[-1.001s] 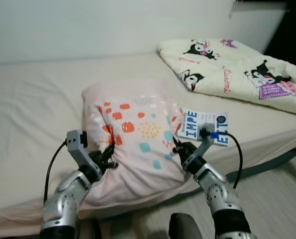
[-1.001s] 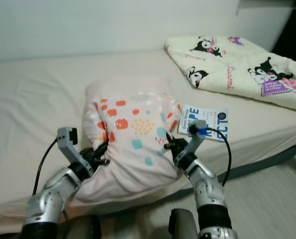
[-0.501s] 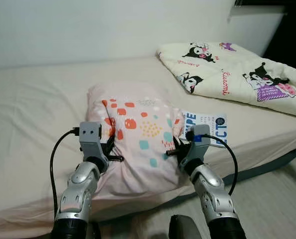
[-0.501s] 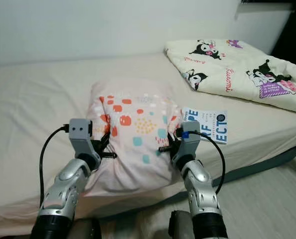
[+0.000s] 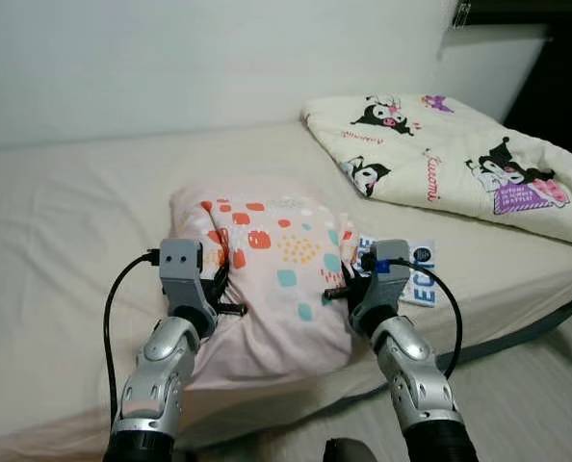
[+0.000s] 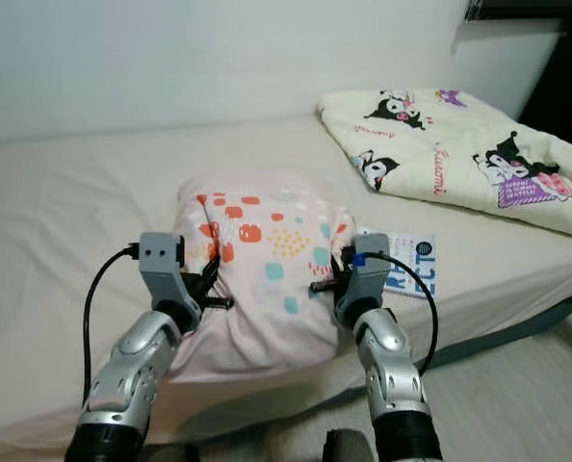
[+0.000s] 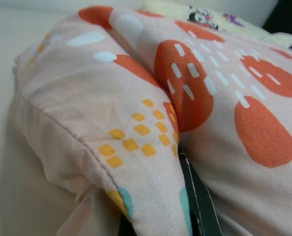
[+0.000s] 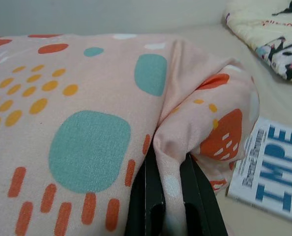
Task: Clean up the room
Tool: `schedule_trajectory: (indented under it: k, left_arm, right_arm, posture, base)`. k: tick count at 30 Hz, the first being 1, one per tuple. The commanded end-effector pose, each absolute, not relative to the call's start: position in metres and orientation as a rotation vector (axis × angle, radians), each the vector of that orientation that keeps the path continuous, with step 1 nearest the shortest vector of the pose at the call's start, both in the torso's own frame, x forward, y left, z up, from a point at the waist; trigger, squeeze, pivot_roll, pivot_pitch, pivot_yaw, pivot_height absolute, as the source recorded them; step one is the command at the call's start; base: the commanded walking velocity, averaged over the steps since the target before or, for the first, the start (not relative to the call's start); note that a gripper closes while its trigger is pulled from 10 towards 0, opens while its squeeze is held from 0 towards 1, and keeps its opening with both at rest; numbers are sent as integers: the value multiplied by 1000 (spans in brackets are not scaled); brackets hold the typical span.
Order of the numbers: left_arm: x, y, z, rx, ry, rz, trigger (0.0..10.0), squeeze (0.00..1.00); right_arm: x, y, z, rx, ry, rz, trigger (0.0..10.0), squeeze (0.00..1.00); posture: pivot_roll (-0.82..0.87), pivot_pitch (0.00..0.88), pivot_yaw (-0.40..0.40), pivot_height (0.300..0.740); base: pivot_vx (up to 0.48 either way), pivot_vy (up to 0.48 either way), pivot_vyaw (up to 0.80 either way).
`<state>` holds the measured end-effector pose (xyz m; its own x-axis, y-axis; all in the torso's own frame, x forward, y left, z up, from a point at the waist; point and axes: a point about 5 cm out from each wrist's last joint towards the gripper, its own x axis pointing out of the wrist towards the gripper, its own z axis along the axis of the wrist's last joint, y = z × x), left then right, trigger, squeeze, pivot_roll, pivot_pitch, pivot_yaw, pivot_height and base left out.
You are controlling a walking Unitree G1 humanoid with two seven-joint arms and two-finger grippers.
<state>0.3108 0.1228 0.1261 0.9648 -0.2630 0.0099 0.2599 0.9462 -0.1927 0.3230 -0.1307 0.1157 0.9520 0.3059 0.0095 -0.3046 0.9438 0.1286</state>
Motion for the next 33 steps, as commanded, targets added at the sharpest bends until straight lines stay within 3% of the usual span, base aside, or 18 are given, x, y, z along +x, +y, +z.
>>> schedule_trajectory:
  k: [1, 21, 33]
  left_arm:
    - [311, 105, 139, -188, -59, -337, 10000, 0]
    - [312, 113, 141, -170, -108, -275, 10000, 0]
    - [314, 118, 133, -180, -60, -236, 10000, 0]
  right_arm:
    - [325, -116, 129, 103, -51, 373, 10000, 0]
    - [324, -116, 130, 78, -63, 364, 10000, 0]
    - [328, -118, 126, -55, -40, 288, 10000, 0]
  posture:
    - [-1, 0, -91, 658]
    - [-6, 0, -94, 733]
    - [-7, 0, -98, 740]
  base:
    - [0, 0, 0]
    - [0, 0, 0]
    - [0, 0, 0]
